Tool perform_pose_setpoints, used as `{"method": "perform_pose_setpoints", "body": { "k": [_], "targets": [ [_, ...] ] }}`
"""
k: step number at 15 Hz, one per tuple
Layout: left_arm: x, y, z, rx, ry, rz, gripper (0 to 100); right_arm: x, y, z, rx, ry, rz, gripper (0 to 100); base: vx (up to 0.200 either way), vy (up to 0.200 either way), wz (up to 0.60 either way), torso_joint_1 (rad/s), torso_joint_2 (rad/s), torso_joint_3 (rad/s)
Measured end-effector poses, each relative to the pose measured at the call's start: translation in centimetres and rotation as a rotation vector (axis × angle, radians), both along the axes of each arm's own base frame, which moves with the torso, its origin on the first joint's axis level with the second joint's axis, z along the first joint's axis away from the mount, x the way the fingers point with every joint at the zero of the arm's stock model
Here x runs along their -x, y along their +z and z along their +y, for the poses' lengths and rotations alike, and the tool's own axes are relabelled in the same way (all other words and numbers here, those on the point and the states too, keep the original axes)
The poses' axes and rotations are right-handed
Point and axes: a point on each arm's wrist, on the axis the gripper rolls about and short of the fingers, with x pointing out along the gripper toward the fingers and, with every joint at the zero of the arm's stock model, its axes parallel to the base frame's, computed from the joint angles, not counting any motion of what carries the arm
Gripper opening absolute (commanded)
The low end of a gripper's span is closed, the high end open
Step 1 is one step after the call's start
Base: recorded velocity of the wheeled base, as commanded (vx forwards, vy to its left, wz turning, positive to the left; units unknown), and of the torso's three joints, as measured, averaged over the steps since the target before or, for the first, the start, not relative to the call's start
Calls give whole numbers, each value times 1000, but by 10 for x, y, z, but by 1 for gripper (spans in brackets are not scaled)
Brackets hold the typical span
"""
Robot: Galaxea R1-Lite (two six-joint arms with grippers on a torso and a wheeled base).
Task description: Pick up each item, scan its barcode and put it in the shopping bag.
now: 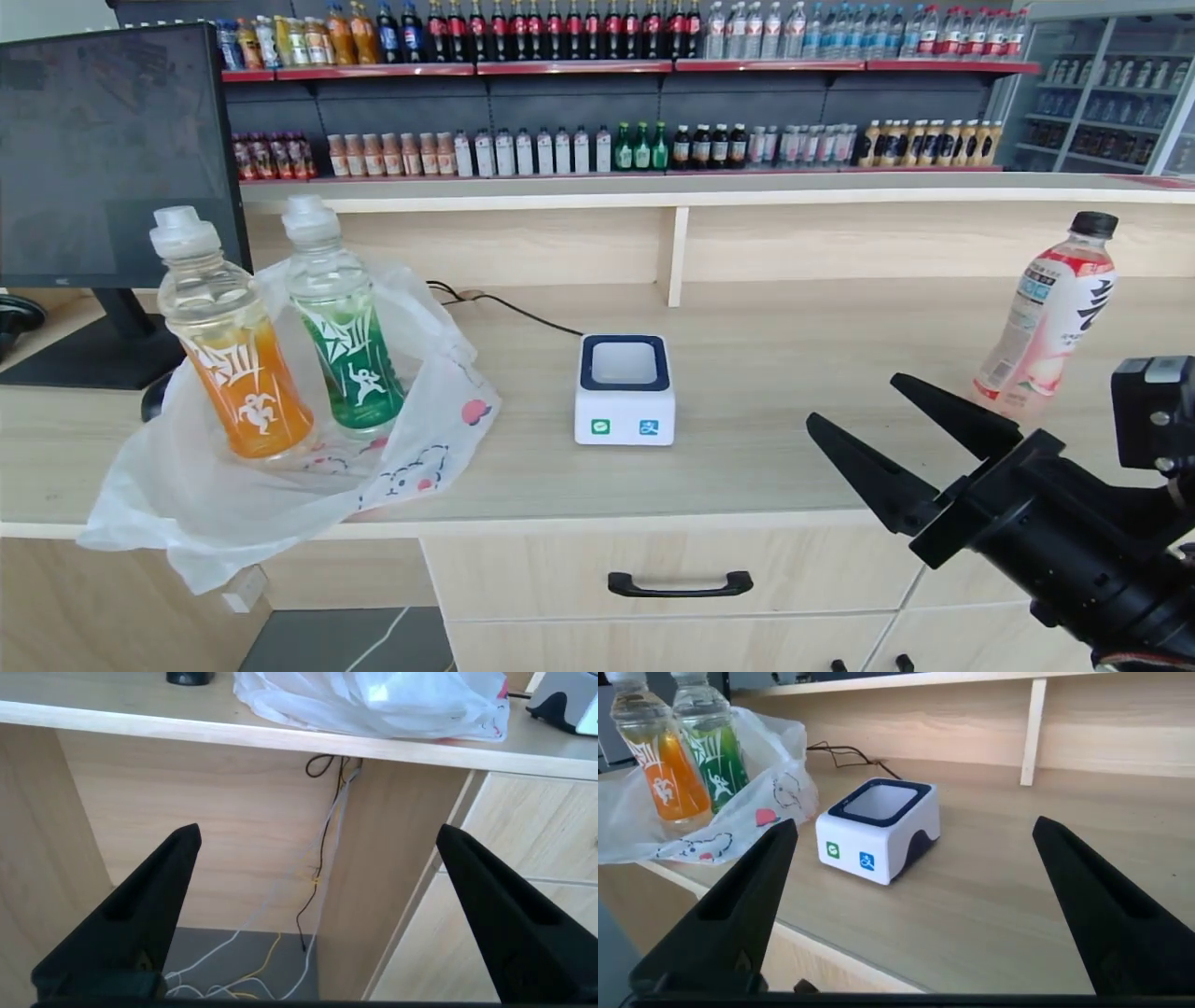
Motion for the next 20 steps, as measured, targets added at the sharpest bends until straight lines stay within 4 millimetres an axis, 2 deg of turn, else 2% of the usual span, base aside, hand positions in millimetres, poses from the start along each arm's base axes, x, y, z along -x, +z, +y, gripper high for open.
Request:
{"method": "perform_pose_setpoints", "body": {
  "k": [14,20],
  "targets": [
    [0,0,0,0,0,0,100,-4,-9,-4,27,-28,39,100,0,-200,0,2,1,2],
    [0,0,0,1,0,0,100,-27,-11,-9,56,-113,35,100,0,0,0,0,0,0]
  ]
}}
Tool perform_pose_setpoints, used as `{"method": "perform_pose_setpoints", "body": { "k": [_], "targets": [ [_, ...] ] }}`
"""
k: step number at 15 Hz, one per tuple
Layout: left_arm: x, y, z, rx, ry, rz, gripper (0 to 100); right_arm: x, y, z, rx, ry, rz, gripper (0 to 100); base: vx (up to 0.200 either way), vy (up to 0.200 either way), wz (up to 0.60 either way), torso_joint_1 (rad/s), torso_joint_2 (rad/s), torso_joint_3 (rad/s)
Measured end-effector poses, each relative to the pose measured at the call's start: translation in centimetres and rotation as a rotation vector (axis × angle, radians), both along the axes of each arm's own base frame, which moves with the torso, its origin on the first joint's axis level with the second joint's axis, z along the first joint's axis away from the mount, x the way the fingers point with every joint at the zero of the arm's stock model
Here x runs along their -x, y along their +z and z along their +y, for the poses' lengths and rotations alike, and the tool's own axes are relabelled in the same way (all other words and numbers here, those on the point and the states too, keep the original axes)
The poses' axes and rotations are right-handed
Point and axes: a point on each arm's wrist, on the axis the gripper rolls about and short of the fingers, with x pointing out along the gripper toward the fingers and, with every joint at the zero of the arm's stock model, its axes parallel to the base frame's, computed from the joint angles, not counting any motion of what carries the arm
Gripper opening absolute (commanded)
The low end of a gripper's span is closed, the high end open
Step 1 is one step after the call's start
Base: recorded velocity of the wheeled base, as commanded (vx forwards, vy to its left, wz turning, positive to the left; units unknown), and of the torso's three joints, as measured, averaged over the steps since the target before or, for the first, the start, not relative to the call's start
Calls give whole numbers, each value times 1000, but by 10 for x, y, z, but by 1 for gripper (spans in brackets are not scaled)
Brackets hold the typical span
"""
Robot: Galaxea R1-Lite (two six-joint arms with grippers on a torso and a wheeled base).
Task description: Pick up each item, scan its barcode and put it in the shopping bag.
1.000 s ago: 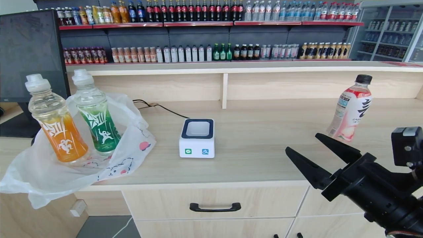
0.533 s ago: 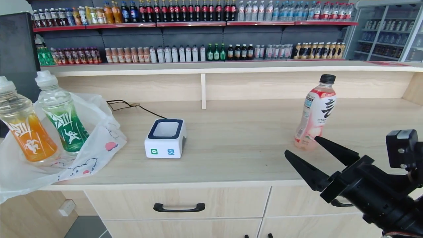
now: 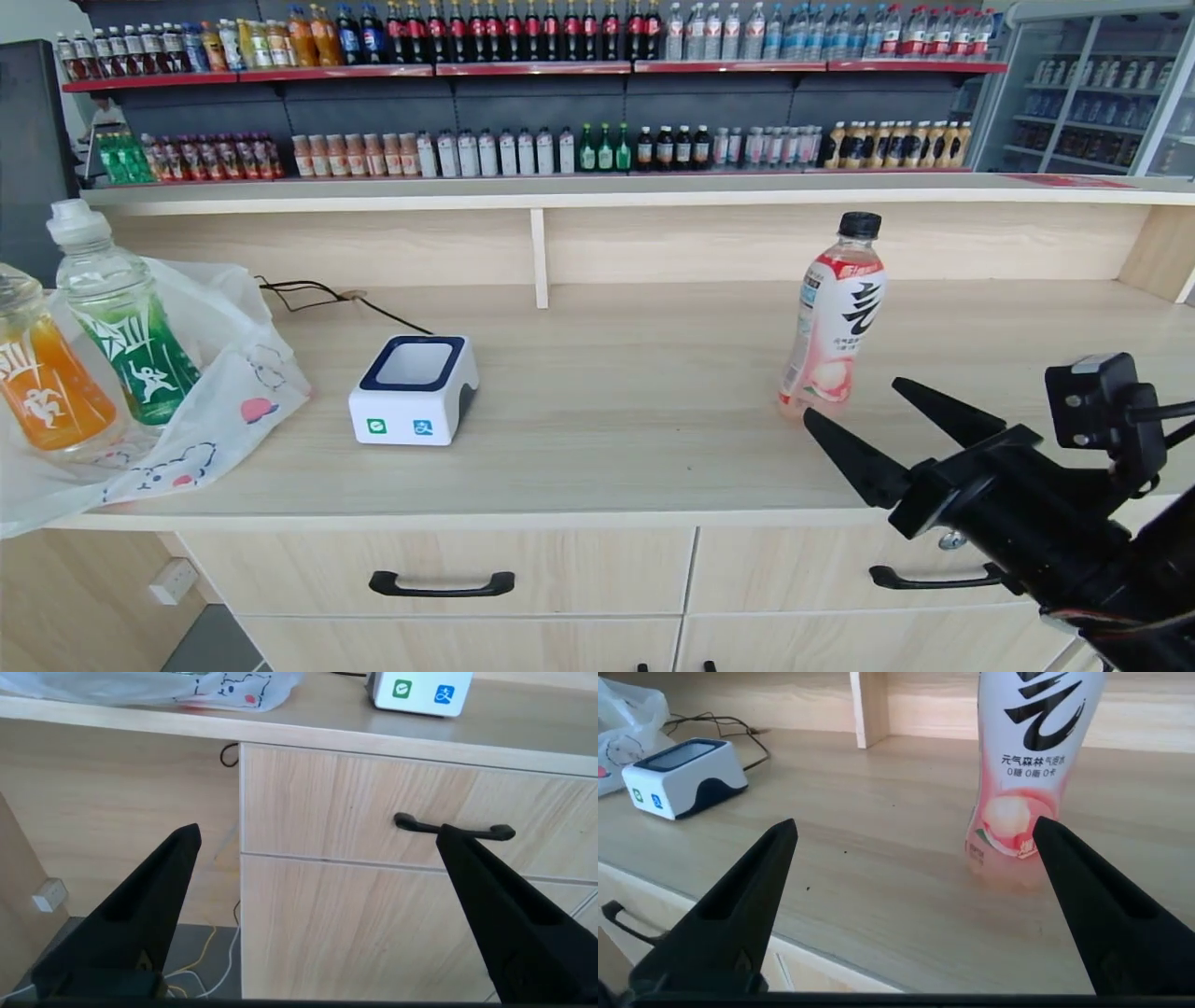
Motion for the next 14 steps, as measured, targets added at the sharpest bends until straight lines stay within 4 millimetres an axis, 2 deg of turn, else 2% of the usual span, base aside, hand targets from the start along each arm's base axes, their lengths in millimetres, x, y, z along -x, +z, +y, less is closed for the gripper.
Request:
{"method": "perform_pose_setpoints", "body": {
  "k": [7,14],
  "targets": [
    [0,0,0,0,0,0,100,-27,-2,7,9,-31,-5,100,0,0,0,0,0,0],
    [0,0,0,0,0,0,100,-66,-14,6,19,-98,16,100,0,0,0,0,0,0]
  ]
}}
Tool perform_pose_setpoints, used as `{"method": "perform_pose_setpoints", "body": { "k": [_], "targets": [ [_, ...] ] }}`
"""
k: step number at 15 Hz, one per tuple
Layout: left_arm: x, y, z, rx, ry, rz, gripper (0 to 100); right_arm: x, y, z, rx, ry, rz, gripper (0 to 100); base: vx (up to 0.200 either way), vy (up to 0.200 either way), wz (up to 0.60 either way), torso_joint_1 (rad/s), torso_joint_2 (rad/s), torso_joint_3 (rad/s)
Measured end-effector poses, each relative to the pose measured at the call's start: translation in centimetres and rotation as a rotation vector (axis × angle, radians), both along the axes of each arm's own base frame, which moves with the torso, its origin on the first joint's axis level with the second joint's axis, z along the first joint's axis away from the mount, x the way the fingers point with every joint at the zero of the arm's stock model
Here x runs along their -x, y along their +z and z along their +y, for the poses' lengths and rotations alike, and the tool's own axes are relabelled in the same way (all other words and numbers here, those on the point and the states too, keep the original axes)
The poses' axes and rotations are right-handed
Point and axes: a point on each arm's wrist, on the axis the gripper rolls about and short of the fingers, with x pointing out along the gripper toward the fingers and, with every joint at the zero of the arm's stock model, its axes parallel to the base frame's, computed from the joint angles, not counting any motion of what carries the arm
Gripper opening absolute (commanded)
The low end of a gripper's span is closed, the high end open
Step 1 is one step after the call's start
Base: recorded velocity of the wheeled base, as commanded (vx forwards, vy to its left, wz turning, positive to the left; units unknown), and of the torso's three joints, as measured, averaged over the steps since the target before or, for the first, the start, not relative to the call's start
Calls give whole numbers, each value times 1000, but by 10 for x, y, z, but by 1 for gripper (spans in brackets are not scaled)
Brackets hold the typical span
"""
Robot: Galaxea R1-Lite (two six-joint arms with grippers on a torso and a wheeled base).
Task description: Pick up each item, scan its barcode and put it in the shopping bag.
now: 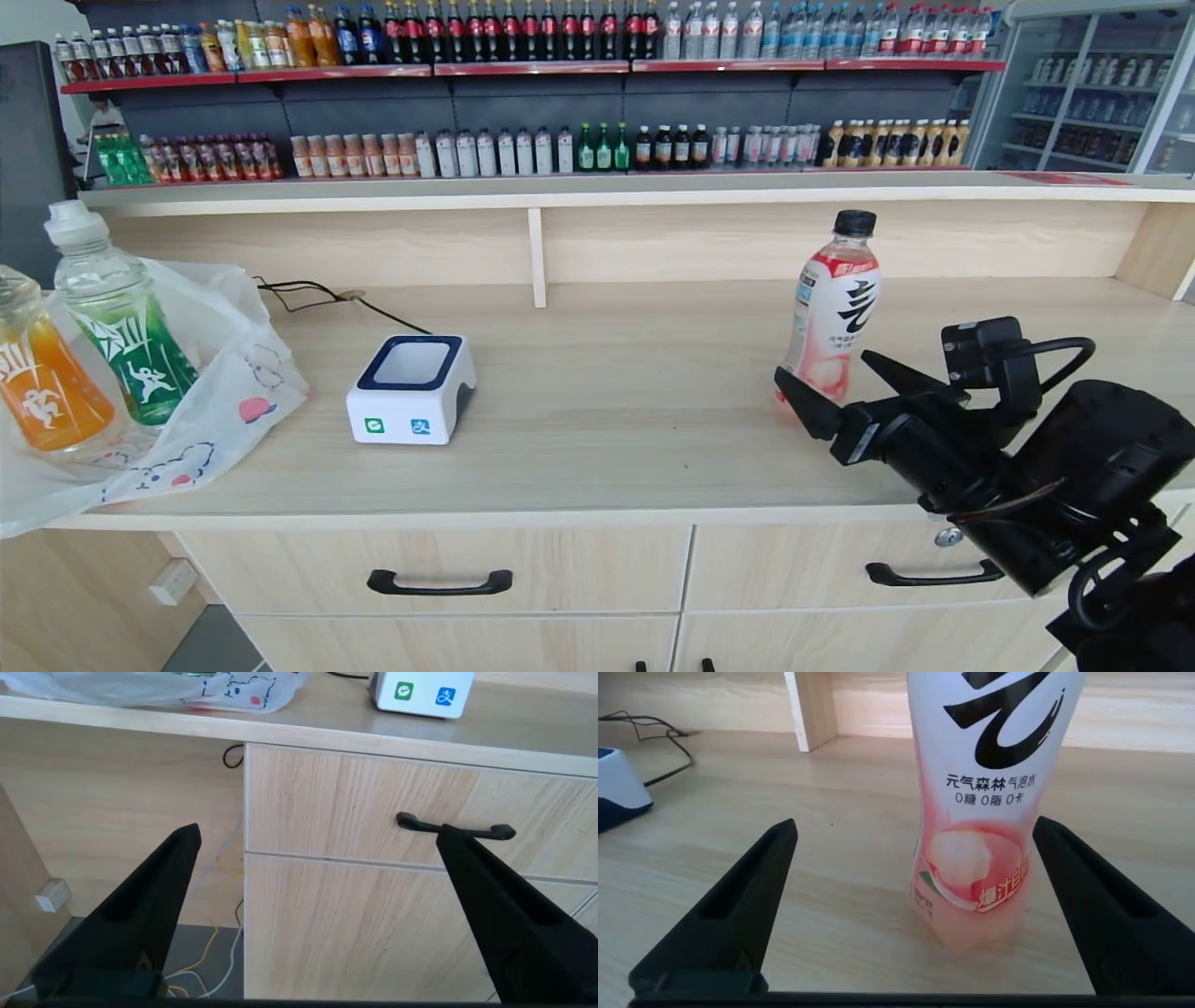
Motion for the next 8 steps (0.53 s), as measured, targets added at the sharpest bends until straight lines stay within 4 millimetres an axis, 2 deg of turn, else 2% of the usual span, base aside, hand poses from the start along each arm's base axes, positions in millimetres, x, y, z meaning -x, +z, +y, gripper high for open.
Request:
{"method": "perform_pose_setpoints", "body": {
  "k": [5,8],
  "targets": [
    [0,0,0,0,0,0,100,-17,-3,1,-3,-19,-7,100,0,0,0,0,0,0],
    [0,0,0,1,0,0,100,-29,5,2,-20,-32,-51,100,0,0,0,0,0,0]
  ]
}}
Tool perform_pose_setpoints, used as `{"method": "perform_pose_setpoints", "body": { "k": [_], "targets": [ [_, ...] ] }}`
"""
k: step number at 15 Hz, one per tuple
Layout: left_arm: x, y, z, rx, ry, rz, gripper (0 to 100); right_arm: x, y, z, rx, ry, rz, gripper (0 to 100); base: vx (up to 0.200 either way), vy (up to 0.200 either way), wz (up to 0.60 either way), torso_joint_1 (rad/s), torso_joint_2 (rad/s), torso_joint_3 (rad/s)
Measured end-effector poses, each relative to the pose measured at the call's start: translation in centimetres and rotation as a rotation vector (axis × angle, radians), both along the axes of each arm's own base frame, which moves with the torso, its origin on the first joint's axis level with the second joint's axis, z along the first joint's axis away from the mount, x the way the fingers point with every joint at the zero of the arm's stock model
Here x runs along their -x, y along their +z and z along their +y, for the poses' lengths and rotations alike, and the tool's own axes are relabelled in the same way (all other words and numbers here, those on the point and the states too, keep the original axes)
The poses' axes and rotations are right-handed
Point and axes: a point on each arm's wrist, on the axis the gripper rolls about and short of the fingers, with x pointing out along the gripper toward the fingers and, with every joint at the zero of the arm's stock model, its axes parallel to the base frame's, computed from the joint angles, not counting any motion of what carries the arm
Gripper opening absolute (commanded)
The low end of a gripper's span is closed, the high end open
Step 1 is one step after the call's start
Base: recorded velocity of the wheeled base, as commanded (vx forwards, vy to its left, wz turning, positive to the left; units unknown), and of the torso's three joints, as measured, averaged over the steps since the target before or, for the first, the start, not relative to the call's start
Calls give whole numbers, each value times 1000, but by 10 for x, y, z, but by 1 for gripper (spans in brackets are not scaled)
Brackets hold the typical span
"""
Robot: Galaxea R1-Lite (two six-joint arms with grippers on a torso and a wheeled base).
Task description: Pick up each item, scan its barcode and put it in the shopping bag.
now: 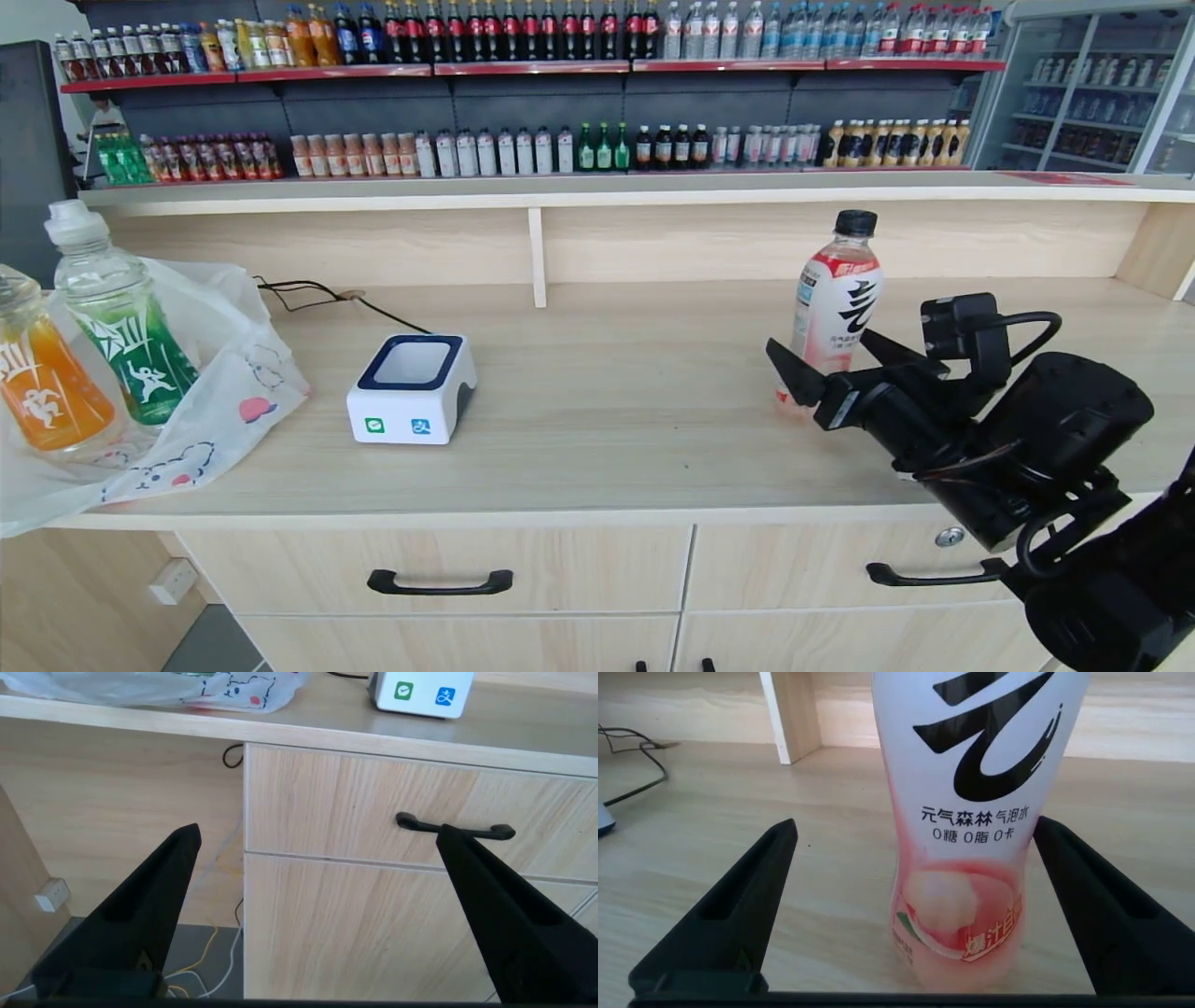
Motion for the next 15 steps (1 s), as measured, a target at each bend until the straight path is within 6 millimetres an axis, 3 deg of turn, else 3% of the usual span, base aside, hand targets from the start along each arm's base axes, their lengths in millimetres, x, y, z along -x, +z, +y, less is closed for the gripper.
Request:
{"method": "perform_pose_setpoints", "body": {
  "k": [12,13,15],
  "targets": [
    [0,0,0,0,0,0,100,-33,-5,2,-9,-32,-26,100,0,0,0,0,0,0],
    [0,0,0,1,0,0,100,-34,-5,1,-9,-35,-28,0,0,0,0,0,0,0],
    [0,0,0,1,0,0,100,-35,-5,1,-9,-37,-28,0,0,0,0,0,0,0]
  ]
}}
